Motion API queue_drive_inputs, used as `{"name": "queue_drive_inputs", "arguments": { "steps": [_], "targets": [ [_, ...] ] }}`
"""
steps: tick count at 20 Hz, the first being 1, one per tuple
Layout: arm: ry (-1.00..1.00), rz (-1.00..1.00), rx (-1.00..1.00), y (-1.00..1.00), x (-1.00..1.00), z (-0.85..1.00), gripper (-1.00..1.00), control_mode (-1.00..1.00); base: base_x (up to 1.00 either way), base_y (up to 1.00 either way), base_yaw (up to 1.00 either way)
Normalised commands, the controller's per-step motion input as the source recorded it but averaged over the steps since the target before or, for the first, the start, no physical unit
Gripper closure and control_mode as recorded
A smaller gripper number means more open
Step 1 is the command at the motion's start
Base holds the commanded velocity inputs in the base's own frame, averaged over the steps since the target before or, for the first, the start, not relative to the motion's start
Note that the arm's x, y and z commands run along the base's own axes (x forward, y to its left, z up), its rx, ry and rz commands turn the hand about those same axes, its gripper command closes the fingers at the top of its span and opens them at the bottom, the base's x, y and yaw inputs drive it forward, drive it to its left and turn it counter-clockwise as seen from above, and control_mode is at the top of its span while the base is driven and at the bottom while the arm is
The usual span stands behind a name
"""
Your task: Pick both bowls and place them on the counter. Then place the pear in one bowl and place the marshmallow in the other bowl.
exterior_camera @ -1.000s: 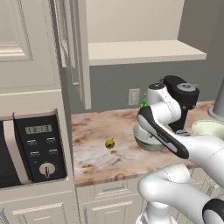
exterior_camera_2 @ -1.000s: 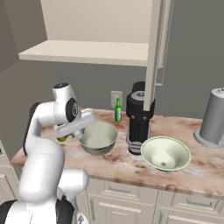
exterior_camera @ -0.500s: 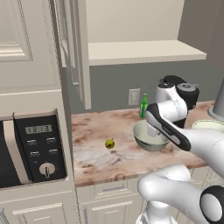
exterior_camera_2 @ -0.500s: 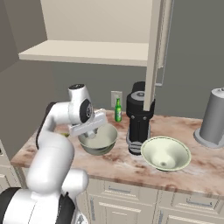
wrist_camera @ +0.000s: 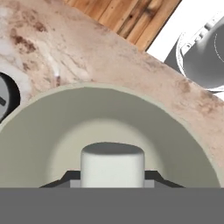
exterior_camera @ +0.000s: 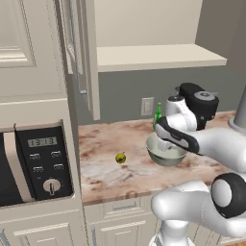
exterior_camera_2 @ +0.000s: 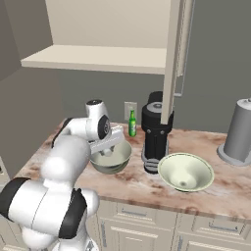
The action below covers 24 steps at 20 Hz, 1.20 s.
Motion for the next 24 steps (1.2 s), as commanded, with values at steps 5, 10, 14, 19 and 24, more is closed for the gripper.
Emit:
{"name": "queue_drive_inputs", "arguments": {
  "steps": [5,10,14,19,24],
  "targets": [
    [0.02,0.00,0.00,-0.15,0.20,-0.17,1.00,-1.00,0.00,0.00,0.00],
    [0.00,0.00,0.01,-0.21,0.00,-0.13,1.00,-1.00,0.00,0.00,0.00],
    [0.00,0.00,0.01,-0.20,0.00,-0.19,1.00,-1.00,0.00,0.00,0.00],
    [0.00,0.00,0.00,-0.03,0.00,-0.20,1.00,-1.00,0.00,0.00,0.00],
    [0.01,0.00,0.00,0.00,0.00,-0.19,1.00,-1.00,0.00,0.00,0.00]
  ]
}}
